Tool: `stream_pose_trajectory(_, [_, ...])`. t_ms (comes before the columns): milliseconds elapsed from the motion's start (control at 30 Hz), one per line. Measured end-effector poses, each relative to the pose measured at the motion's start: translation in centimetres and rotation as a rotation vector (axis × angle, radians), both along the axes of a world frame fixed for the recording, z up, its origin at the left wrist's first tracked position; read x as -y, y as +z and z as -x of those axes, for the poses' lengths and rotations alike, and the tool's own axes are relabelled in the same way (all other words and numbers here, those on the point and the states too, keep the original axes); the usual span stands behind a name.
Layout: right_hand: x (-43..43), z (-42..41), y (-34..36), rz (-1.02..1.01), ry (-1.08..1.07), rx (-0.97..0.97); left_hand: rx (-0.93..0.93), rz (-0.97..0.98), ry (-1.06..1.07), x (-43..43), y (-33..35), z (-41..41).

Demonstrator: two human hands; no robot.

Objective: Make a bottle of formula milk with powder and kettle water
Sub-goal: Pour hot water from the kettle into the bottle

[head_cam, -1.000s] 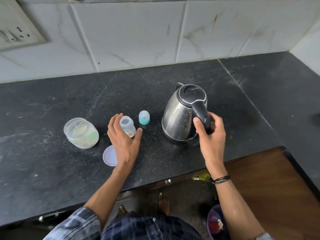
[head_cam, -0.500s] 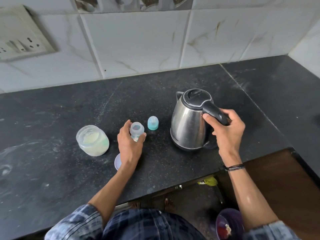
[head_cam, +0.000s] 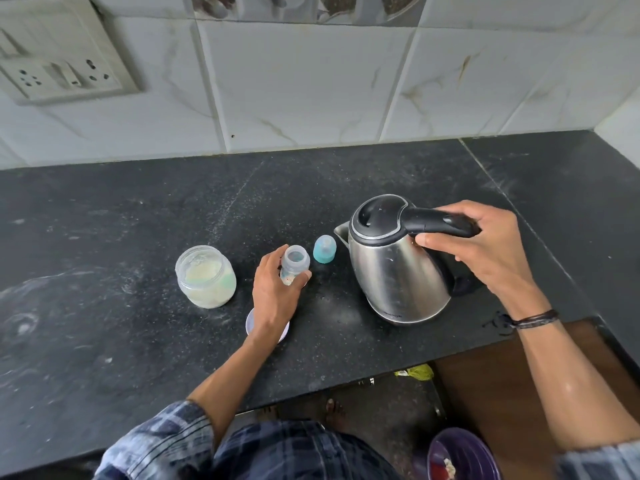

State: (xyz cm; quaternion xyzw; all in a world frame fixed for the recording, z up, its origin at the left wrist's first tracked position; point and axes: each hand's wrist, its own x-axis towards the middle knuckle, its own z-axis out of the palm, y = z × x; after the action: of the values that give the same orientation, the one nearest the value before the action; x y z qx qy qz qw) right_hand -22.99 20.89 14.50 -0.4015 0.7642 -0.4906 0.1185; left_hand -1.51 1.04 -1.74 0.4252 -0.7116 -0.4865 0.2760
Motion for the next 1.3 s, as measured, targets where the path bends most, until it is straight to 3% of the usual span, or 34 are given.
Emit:
stream_pose_trajectory(167, [1.8,0.4,2.3,-0.101,0.139,-0.115,0.008,0.015,-0.007,0.2,0.1,-0.2])
stream_pose_trajectory(600, [6.7,-0.7,5.0,-0.296,0.317,-0.182,0.020,0.041,-0.022,0.5,0.0,-0.5])
stream_pose_trajectory(1300, [11.7,-3.2,7.5,-0.475,0.425,-0.392,0.000,0.086,-0.051,0.8,-0.7,-0.7])
